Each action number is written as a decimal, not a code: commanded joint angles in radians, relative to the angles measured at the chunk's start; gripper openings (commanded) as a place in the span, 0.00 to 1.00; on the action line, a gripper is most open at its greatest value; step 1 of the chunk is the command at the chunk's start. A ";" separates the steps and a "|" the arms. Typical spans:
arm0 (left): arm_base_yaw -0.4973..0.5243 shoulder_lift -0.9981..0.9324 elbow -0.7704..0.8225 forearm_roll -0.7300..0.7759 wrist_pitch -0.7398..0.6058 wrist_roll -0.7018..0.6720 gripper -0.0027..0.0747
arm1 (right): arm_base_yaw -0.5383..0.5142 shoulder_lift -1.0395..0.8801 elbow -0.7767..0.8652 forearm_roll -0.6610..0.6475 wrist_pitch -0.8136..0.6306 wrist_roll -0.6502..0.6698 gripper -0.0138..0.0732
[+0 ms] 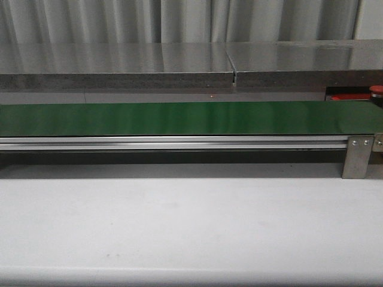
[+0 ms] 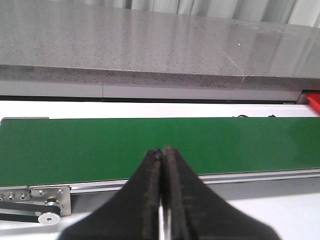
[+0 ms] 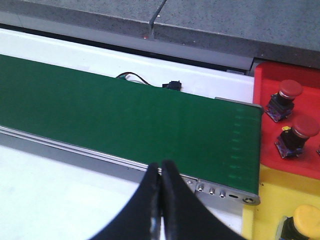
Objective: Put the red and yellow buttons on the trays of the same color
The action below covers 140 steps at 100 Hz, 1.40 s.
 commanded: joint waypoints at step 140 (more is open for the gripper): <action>0.036 0.042 -0.060 -0.014 -0.219 -0.012 0.81 | 0.001 -0.009 -0.035 0.011 -0.059 -0.008 0.02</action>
